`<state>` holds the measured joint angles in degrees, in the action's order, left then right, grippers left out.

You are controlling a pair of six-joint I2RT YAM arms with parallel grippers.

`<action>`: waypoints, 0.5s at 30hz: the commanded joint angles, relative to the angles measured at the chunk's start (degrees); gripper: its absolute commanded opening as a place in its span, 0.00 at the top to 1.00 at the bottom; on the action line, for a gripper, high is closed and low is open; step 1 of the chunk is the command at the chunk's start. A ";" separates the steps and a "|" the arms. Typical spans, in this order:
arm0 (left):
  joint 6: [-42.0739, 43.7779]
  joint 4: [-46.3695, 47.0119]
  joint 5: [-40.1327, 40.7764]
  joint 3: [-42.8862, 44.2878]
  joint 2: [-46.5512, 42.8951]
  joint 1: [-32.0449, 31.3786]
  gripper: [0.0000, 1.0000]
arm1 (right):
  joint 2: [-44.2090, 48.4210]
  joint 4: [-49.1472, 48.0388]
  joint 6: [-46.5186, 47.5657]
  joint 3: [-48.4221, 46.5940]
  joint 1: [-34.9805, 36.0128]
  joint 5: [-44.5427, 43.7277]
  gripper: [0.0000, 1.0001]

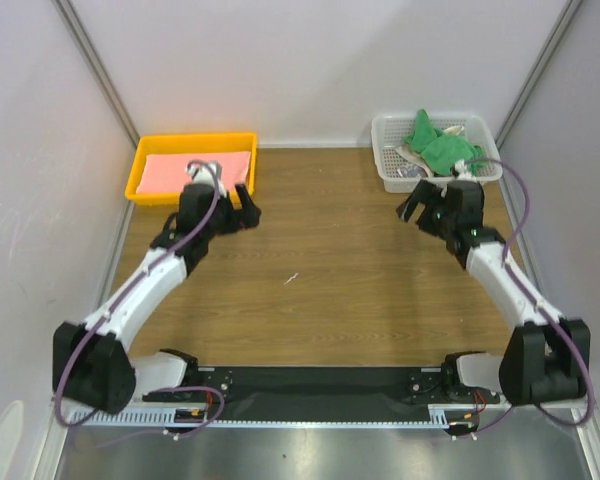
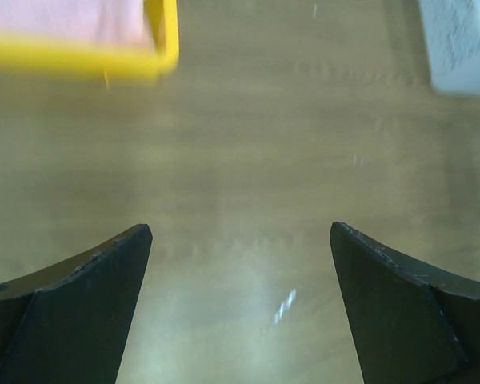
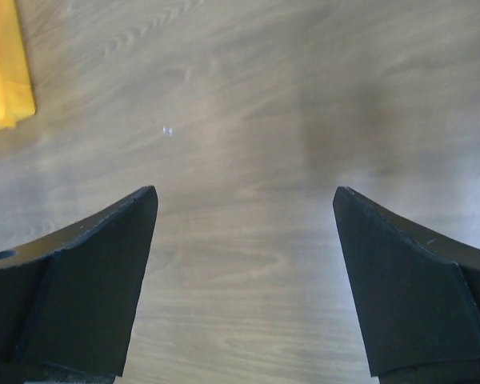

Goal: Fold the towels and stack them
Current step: Neatly place the folded towel into the bin

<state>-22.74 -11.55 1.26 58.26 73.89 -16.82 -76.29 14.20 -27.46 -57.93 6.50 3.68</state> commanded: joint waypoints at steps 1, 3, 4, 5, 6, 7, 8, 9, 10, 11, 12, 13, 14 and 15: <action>-7.14 9.18 1.19 -11.81 -9.18 -2.25 0.00 | 10.62 -15.41 -1.98 8.96 0.09 2.99 0.03; -7.67 8.22 2.25 -14.92 -15.60 -2.69 0.00 | 14.92 -14.38 -1.89 11.52 0.18 3.43 0.02; -7.58 7.34 2.95 -17.28 -17.44 -2.69 0.00 | 15.99 -12.54 -1.89 11.96 0.26 3.61 0.02; -7.58 5.77 4.27 -18.52 -21.72 -2.69 0.00 | 17.22 -10.70 -1.89 12.40 0.27 3.70 0.02; -7.67 5.05 4.89 -19.75 -23.60 -2.69 0.00 | 19.75 -10.25 -1.98 14.14 0.35 3.79 0.02; -7.84 4.61 5.42 -22.46 -25.96 -2.69 0.00 | 21.00 -10.24 -2.24 15.38 0.44 4.31 0.01; -8.97 4.35 6.03 -23.97 -28.08 -2.69 0.00 | 22.66 -10.68 -2.50 16.70 0.44 4.58 0.01; -10.29 4.52 6.13 -25.64 -32.71 -2.78 0.00 | 25.38 -10.68 -2.86 19.58 0.44 4.58 0.01; -11.17 5.39 5.26 -29.13 -34.93 -2.69 0.00 | 26.88 -10.68 -3.29 20.66 0.44 4.84 0.01; -12.49 7.05 4.29 -30.73 -37.04 -2.78 0.00 | 28.20 -10.94 -4.34 21.97 0.44 5.10 0.01; -13.81 7.07 4.89 -32.23 -41.41 -2.78 0.00 | 29.35 -11.12 -4.88 23.03 0.44 5.45 0.01; -15.13 7.68 4.98 -34.94 -43.37 -2.78 0.00 | 31.88 -11.47 -5.66 25.04 0.44 6.33 0.01; -15.49 7.77 4.98 -36.19 -45.56 -2.78 0.00 | 33.04 -11.73 -6.28 26.10 0.53 6.86 0.01; -15.75 7.51 5.33 -37.24 -47.24 -2.78 0.00 | 34.35 -11.56 -6.81 26.81 0.53 7.12 0.01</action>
<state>-34.30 -6.63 5.67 24.36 30.33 -19.44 -44.99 4.78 -31.70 -33.43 6.70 8.69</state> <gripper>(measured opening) 0.996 0.991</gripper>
